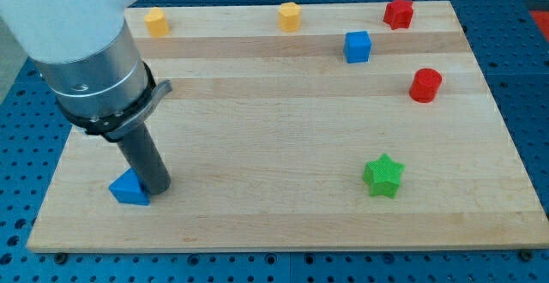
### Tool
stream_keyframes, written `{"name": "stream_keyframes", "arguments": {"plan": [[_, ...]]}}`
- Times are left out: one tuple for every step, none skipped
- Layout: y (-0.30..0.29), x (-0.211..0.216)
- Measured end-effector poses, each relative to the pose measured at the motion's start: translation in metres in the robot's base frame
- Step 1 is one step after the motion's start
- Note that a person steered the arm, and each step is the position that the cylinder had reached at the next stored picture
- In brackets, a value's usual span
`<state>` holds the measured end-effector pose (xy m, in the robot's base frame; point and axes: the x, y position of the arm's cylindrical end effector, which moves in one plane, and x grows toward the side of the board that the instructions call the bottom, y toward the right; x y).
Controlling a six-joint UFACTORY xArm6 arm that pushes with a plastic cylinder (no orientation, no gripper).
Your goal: Move your arm to the blue cube
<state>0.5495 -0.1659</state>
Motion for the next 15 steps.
{"name": "stream_keyframes", "arguments": {"plan": [[-0.011, 0.000], [-0.013, 0.000], [-0.011, 0.000], [0.017, -0.001], [0.061, -0.009], [0.106, -0.026], [0.136, -0.060], [0.140, -0.100], [0.140, -0.146], [0.142, -0.189], [0.150, -0.223], [0.164, -0.257], [0.187, -0.278], [0.223, -0.279], [0.254, -0.279]]}}
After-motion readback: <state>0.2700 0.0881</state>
